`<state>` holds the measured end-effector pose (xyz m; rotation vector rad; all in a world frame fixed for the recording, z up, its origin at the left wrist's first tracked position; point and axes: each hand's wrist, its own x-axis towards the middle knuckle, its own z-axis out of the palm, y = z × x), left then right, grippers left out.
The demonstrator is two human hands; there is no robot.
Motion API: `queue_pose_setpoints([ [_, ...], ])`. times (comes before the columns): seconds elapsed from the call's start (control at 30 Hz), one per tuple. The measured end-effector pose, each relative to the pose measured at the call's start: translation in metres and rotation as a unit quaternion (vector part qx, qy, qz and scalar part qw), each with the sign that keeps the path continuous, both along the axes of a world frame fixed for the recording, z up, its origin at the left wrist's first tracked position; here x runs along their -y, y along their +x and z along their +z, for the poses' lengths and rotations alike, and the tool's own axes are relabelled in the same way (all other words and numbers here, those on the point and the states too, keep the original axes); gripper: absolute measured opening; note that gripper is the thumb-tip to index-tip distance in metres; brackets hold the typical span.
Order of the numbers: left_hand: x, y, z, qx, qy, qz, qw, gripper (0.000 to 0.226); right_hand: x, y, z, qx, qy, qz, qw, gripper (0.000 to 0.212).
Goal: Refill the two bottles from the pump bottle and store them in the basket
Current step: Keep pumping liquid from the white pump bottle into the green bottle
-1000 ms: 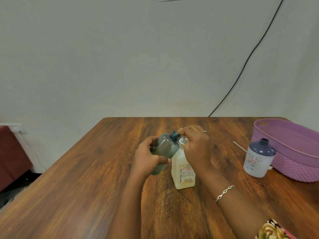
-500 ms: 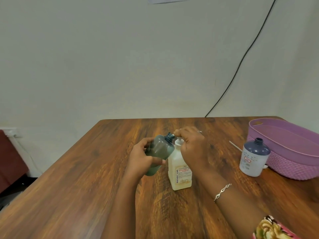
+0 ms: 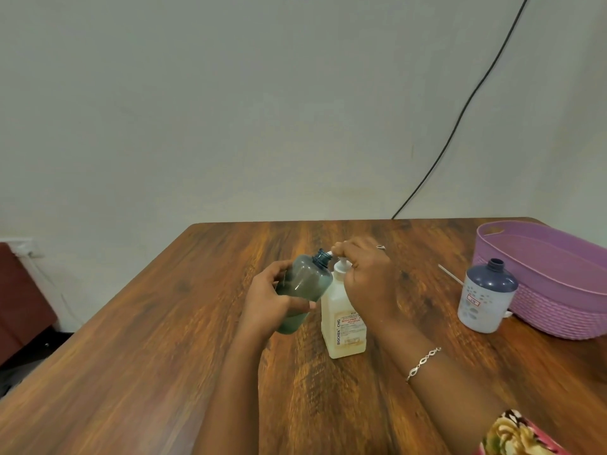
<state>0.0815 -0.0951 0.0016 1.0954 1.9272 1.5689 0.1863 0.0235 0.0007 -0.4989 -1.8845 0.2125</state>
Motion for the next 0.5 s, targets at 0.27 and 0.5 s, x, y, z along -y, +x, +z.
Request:
queue_pose_setpoints([
  [0.27, 0.001, 0.004, 0.002, 0.001, 0.001, -0.005, 1.0, 0.063, -0.001, 0.002, 0.009, 0.024, -0.043, 0.028, 0.998, 0.022],
  [0.5, 0.001, 0.001, 0.005, -0.006, -0.004, -0.013, 1.0, 0.061, 0.007, 0.006, -0.004, 0.017, 0.027, -0.008, 0.999, 0.036],
])
